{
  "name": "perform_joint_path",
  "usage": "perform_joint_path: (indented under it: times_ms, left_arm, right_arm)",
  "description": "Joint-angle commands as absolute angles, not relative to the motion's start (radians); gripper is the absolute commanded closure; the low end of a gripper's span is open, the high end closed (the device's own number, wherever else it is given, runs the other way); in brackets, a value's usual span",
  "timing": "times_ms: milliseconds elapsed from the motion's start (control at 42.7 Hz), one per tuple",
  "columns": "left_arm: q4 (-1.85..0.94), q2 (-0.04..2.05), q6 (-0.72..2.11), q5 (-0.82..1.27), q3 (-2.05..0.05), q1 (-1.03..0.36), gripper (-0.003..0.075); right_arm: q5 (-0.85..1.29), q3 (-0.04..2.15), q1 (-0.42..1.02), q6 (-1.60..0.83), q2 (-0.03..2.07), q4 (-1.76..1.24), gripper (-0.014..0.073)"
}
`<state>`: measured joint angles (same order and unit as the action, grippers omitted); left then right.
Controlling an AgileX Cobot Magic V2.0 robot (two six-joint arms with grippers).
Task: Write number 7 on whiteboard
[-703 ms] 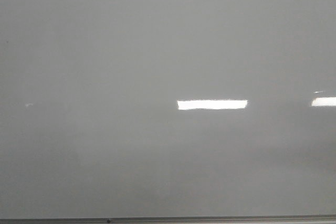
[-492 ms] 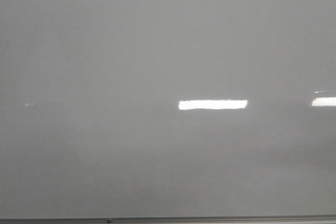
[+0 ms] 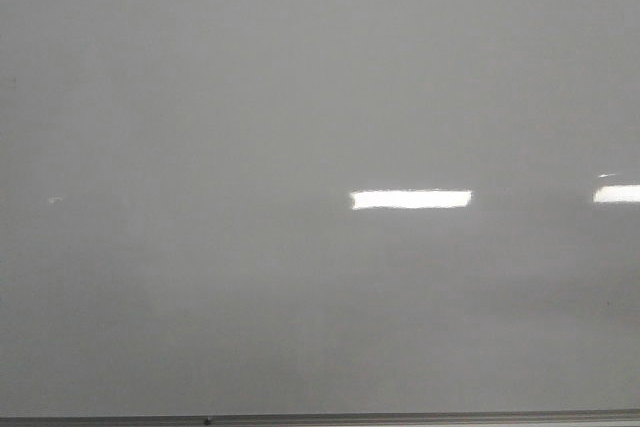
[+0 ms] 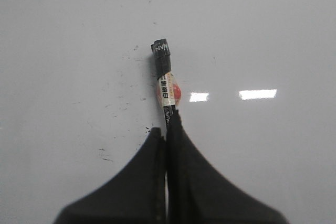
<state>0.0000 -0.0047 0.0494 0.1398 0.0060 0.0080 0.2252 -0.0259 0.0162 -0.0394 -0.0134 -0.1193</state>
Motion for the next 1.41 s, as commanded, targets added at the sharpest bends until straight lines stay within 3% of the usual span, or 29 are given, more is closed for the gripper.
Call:
perform_joint_path:
  times_ms: [0,445,750,914,1125,1382]
  left_arm:
    - [-0.008,-0.019,0.044,0.051,0.009,0.010,0.0741]
    - [-0.008,-0.019,0.044,0.046,0.009,0.010,0.0741]
    - [0.000,-0.019,0.047,-0.073,0.009,0.016,0.0741]
    - [-0.007,-0.019,0.047,-0.234,-0.021,0.016,0.0741]
    - [-0.007,0.042,0.047,0.024,-0.286,0.016,0.0741]
    - [0.018,0.318,0.047,0.269,-0.506,0.016,0.0741]
  right_arm:
    - [0.152,-0.023,0.015,-0.046,-0.029,-0.108,0.0653]
    - [0.152,-0.023,0.015,-0.046,-0.029,-0.108,0.0653]
    - [0.086,-0.017,0.015,-0.046,-0.029,-0.110,0.0653]
    - [0.114,0.057,0.015,-0.046,-0.029,-0.110,0.0653]
    - [0.288,0.268,0.015,-0.046,-0.001,-0.110,0.0653]
    - [0.394,0.483,0.015,-0.046,0.228,-0.110,0.0653]
